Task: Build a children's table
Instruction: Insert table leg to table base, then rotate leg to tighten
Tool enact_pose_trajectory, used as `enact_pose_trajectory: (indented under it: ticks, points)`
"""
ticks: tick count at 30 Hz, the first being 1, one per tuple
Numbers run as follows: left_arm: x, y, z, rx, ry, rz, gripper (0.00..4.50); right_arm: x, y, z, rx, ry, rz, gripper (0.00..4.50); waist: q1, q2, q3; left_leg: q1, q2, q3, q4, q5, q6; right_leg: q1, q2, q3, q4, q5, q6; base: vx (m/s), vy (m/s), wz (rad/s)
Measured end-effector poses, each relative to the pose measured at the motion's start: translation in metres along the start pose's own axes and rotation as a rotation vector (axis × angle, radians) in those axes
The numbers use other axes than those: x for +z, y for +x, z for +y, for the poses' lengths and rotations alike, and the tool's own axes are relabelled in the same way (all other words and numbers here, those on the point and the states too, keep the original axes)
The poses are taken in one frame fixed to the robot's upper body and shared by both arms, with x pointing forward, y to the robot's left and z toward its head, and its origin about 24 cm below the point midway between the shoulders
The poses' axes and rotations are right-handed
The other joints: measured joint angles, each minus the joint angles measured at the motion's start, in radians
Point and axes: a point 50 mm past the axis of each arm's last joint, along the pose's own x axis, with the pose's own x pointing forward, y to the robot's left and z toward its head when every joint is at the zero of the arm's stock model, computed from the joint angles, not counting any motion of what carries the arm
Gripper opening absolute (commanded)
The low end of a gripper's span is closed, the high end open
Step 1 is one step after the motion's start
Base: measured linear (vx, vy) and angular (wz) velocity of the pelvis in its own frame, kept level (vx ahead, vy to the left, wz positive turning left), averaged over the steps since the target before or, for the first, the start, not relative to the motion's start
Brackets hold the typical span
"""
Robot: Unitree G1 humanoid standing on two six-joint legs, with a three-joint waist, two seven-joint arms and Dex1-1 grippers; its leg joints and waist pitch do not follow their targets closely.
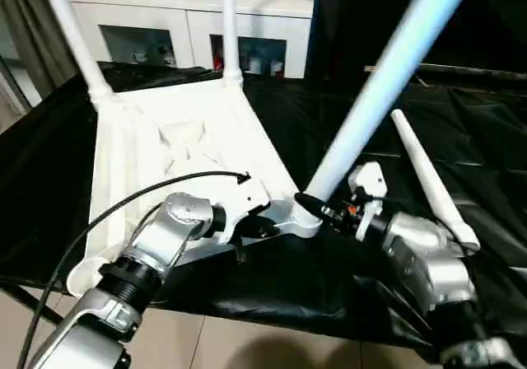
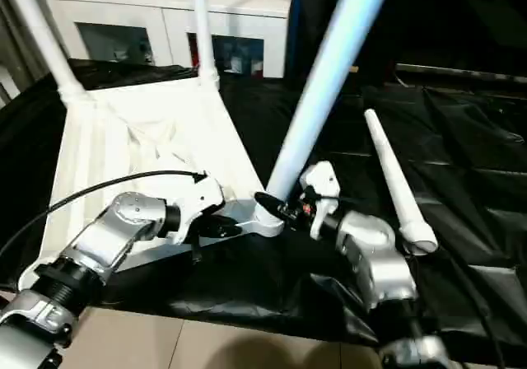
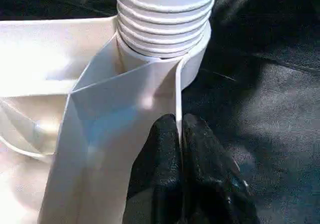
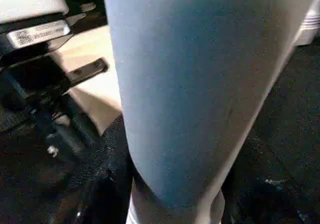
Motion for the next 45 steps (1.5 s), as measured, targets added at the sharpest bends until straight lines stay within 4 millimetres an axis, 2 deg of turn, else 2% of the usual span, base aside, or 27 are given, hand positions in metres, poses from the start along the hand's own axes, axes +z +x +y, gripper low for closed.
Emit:
enact_pose_trajectory:
  ticks: [8,20,23,34,39,42,44,45]
  points:
    - [-0.001,-0.003,-0.002,-0.04,0.02,0.0,0.0,0.004,0.0,-0.001,0.102,-0.032,0.064,1.91,0.014,-0.003,-0.001,0.0,0.0,0.0,0.0,0.0,0.0,0.0,0.0,0.0,0.0,-0.001,0.001,0.0,0.0,0.0]
    - [-0.007,-0.015,-0.007,-0.146,0.064,0.02,0.0,0.002,-0.002,0.008,0.253,-0.001,0.089,1.91,0.022,-0.005,-0.003,0.001,0.0,0.002,0.0,0.0,0.0,0.002,-0.002,0.001,0.0,-0.002,0.003,0.0,0.0,0.0]
    - [-0.007,-0.016,-0.009,-0.175,0.071,0.025,0.0,0.001,-0.005,0.01,0.293,-0.005,0.098,1.91,0.024,-0.006,-0.003,0.007,0.0,0.003,0.0,0.0,0.0,0.006,-0.003,0.001,-0.001,-0.003,0.004,0.0,0.0,0.0]
    - [-0.009,-0.014,-0.011,-0.184,0.077,0.029,0.0,-0.003,-0.007,0.012,0.3,-0.008,0.096,1.91,0.025,-0.008,-0.004,0.011,0.0,0.001,-0.001,0.0,0.0,0.011,-0.003,0.002,-0.002,-0.005,0.007,0.0,0.0,0.0]
    - [-0.011,-0.014,-0.009,-0.163,0.073,0.04,0.0,-0.01,0.002,0.01,0.291,0.0,0.059,1.91,0.012,-0.012,-0.007,0.016,0.0,-0.001,-0.002,0.0,0.0,0.014,-0.003,0.001,-0.002,-0.005,0.007,0.0,0.0,0.0]
    - [-0.013,-0.015,-0.007,-0.138,0.071,0.05,0.0,-0.013,0.008,0.008,0.268,0.006,0.04,1.91,0.001,-0.011,-0.007,0.017,0.0,-0.007,-0.003,0.0,0.0,0.019,-0.003,-0.007,-0.011,-0.005,0.007,0.0,0.0,0.0]
    - [-0.016,-0.016,-0.005,-0.113,0.054,0.055,0.0,-0.016,0.014,0.008,0.235,0.017,0.027,1.91,-0.017,-0.004,-0.003,0.022,0.001,-0.019,-0.005,-0.001,0.001,0.027,-0.004,-0.026,-0.032,-0.005,0.007,-0.079,0.022,-0.07]
    - [-0.017,-0.016,-0.003,-0.095,0.044,0.058,0.0,-0.017,0.018,0.007,0.21,0.019,0.024,1.91,-0.026,-0.001,0.0,0.027,0.002,-0.026,-0.007,-0.001,0.001,0.036,-0.004,-0.041,-0.046,-0.005,0.007,-0.075,0.028,-0.11]
